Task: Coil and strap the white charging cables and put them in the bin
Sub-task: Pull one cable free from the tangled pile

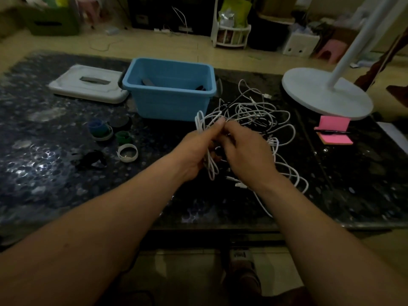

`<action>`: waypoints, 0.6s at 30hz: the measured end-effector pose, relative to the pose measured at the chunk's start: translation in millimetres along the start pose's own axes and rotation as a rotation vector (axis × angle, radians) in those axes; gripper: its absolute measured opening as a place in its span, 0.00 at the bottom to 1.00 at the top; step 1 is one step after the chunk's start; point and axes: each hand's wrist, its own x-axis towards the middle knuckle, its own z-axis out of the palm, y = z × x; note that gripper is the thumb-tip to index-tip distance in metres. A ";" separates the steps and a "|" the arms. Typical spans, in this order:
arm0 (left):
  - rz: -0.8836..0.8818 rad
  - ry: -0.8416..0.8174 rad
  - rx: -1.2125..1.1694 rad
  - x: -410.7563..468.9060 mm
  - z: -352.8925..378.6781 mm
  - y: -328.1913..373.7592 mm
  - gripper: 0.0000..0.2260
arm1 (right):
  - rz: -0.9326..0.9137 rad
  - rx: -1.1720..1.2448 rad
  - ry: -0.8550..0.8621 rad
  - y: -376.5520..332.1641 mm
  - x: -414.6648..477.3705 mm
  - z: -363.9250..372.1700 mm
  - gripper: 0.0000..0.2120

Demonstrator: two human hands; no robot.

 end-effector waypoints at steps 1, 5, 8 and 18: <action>-0.001 -0.005 -0.027 1.0 -2.1 -0.6 0.17 | -0.032 -0.013 -0.014 -1.4 -2.1 1.7 0.05; -0.036 0.013 -0.059 0.9 -9.0 2.9 0.10 | -0.123 -0.074 -0.076 -2.1 -7.9 1.6 0.06; -0.017 0.067 -0.047 -0.1 -8.0 2.5 0.08 | -0.139 -0.065 -0.128 -1.5 -8.4 1.6 0.06; 0.130 0.088 -0.422 5.5 -22.0 31.4 0.13 | 0.104 -0.262 -0.363 31.1 -9.4 -4.5 0.14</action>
